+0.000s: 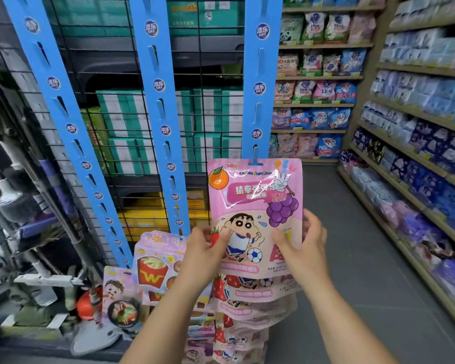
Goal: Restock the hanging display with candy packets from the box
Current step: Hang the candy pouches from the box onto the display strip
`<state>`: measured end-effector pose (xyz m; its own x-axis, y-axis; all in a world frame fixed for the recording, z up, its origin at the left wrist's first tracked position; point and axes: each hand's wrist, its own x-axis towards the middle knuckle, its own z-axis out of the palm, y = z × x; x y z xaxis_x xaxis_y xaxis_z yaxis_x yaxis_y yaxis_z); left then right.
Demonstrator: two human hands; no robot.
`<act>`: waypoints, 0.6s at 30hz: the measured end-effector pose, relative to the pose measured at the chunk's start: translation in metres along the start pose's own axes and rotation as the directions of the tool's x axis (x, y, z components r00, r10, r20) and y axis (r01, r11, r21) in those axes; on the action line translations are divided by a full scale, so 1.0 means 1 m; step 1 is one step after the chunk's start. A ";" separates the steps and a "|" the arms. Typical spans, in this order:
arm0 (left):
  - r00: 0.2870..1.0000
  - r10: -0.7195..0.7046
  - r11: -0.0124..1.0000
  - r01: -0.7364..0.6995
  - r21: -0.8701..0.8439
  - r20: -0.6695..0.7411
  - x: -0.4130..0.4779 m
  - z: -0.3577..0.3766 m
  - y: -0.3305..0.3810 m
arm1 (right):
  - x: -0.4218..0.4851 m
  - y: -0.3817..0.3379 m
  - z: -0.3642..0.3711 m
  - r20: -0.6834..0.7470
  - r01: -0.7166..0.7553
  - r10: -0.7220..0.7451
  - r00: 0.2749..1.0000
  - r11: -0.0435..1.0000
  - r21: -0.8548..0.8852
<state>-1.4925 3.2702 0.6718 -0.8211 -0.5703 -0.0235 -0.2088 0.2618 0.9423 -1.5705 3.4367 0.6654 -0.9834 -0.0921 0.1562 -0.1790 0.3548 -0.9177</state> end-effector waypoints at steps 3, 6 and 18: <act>1.000 -0.012 0.996 0.010 0.088 0.028 -0.010 -0.016 -0.008 | -0.017 0.002 0.008 -0.063 -0.020 0.021 0.998 1.000 0.008; 0.994 -0.035 0.988 0.019 0.152 0.106 -0.019 -0.031 -0.021 | -0.039 0.009 0.019 -0.112 -0.097 0.099 0.989 0.995 0.029; 0.929 -0.202 0.941 0.096 0.324 0.311 -0.056 -0.071 -0.106 | -0.135 0.061 0.061 -0.011 -0.389 0.389 0.921 0.921 0.006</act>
<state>-1.3867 3.2191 0.5972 -0.8855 -0.3406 -0.3161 -0.4478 0.4439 0.7761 -1.4468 3.4139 0.5662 -0.9758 0.0636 -0.2092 0.2180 0.3567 -0.9084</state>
